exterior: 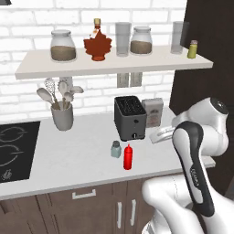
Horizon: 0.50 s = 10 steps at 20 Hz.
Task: Put the shaker and condiment bottle from the counter next to their counterparts in the cabinet.
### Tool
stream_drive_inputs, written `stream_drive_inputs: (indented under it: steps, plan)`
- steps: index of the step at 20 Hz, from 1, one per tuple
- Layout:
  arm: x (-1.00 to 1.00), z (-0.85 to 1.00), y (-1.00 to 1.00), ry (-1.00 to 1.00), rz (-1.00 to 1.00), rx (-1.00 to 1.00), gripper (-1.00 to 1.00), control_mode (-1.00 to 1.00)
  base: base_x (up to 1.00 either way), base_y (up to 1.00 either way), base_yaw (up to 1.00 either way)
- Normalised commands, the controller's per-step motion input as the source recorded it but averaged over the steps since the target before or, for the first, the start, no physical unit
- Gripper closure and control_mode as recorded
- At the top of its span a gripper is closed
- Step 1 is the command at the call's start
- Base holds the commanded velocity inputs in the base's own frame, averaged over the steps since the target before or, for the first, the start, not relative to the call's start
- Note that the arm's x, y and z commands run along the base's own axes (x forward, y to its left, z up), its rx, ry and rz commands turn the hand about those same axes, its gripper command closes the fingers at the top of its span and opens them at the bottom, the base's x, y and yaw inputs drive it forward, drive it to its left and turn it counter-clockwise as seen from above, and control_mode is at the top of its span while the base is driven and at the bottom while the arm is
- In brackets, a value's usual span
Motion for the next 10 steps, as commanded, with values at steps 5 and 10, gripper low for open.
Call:
stream_drive_inputs:
  steps: [5,10]
  plan:
    - [0.0,-0.47,0.12,0.0,0.0,0.0,-1.0,-1.0,0.0,0.0,0.0]
    - [0.0,-0.08,0.0,0.0,0.0,0.03,-1.0,-1.0,0.0,0.0,0.0]
